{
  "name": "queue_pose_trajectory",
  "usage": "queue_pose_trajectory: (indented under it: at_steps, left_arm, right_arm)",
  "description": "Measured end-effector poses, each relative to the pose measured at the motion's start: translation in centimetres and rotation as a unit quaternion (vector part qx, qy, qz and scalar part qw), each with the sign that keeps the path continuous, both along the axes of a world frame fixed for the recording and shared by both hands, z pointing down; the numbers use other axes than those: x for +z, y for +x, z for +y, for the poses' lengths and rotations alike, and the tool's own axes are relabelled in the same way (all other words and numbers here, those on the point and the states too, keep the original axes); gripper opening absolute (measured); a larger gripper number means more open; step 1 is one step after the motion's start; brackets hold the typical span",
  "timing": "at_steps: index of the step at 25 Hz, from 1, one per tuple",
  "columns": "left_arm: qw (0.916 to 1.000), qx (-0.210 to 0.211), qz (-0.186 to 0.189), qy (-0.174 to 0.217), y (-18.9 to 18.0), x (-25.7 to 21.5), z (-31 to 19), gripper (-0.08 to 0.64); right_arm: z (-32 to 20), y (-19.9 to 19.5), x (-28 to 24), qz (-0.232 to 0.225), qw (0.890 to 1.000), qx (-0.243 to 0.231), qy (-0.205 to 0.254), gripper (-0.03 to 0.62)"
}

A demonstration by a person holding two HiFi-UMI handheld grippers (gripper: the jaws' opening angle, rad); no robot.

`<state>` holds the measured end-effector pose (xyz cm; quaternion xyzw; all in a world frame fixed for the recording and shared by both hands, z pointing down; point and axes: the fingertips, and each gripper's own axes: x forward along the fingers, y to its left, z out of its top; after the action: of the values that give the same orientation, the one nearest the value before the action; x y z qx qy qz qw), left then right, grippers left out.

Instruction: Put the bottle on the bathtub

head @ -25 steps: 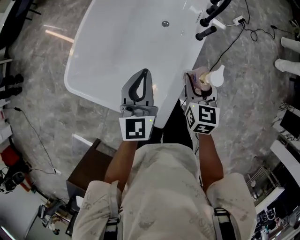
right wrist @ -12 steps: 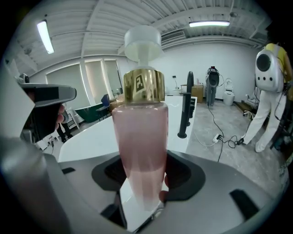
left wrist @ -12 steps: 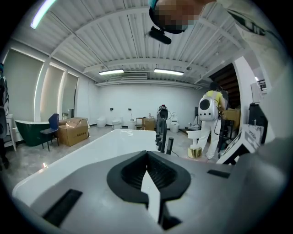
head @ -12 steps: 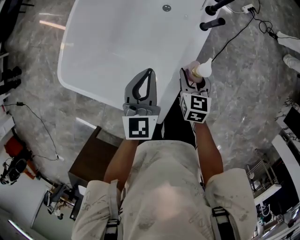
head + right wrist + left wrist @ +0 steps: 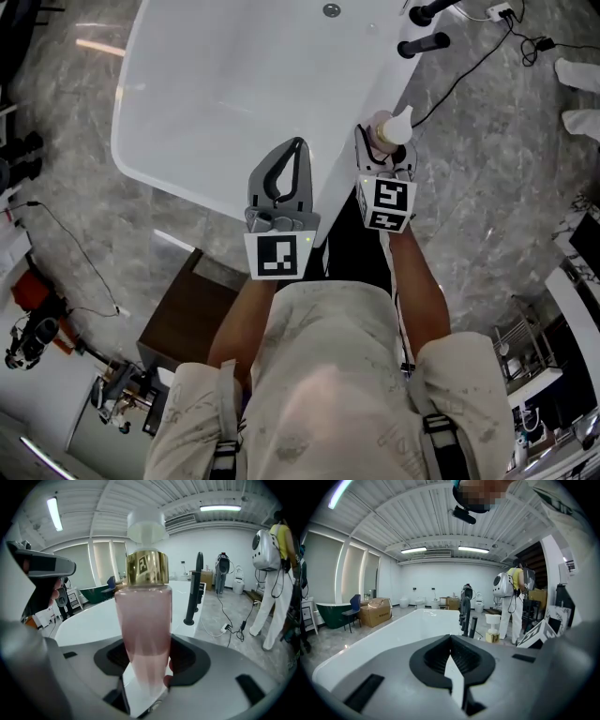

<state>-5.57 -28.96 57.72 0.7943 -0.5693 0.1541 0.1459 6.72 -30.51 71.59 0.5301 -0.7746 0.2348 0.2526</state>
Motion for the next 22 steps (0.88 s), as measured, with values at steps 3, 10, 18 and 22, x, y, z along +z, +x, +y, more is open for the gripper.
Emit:
queue_pose_trajectory:
  at_steps: [3,10,18,22]
  left_arm:
    - [1.0,0.0,0.004,0.003,0.5,-0.2,0.1,0.003]
    - [1.0,0.005,0.002,0.003,0.5,0.1,0.9,0.002]
    - [1.0,0.007,0.0,0.006,0.2,0.0,1.7,0.003]
    - [0.9999,0.007,0.002,0.008,0.3,-0.4,2.1,0.003]
  right_arm:
    - [-0.3,-0.3,-0.1,0.0,1.0,-0.009,0.014,0.212]
    - [1.5,-0.3,0.4,0.023,1.0,-0.017,0.008,0.212]
    - [2.1,-0.5,0.8,0.034,0.999,-0.012,0.004,0.218]
    - [2.1,-0.4,0.3,0.017,1.0,-0.009,0.01,0.258]
